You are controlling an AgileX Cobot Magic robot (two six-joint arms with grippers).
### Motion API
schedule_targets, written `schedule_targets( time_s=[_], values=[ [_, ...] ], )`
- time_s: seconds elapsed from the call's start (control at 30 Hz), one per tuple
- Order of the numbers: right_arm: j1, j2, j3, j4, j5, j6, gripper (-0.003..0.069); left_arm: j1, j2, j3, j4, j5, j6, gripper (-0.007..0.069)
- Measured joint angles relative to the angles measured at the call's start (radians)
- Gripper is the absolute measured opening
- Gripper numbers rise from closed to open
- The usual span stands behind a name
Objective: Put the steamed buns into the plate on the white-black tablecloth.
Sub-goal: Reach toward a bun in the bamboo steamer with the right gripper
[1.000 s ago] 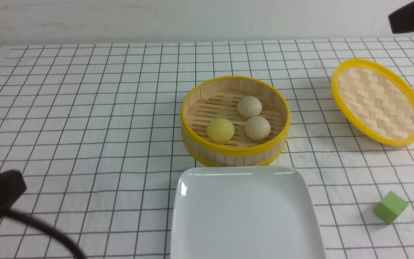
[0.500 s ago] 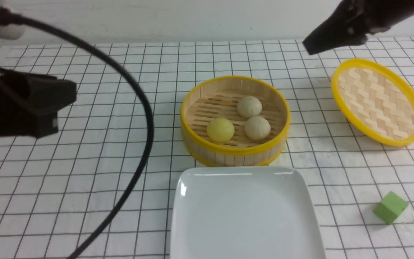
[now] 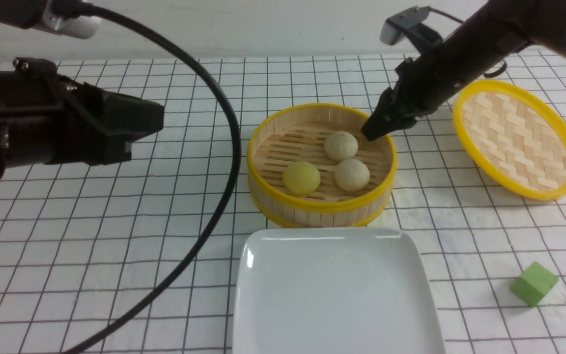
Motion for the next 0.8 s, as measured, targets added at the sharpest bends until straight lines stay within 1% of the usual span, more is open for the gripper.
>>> schedule_targets(
  time_s=[0.1,0.23,0.4,0.63,0.8],
  values=[
    [0.028,0.028,-0.011,-0.035,0.001,0.0,0.0265,0.0,0.0,0.0,0.0,0.001,0.002,0.0241],
    [0.074,0.035,-0.016,-0.133,0.008,0.032,0.0331,0.0,0.0,0.0,0.0,0.006,0.004,0.0241],
    [0.095,0.035,-0.017,-0.215,0.012,0.092,0.04,0.0,0.0,0.0,0.008,0.006,0.004,0.0241],
    [0.095,0.035,-0.017,-0.215,0.031,0.098,0.0409,0.0,0.0,0.0,0.023,0.006,0.004,0.0241],
    [0.095,0.035,-0.017,-0.188,0.035,0.098,0.0409,0.0,0.0,0.0,0.026,0.007,0.004,0.0241]
  ],
)
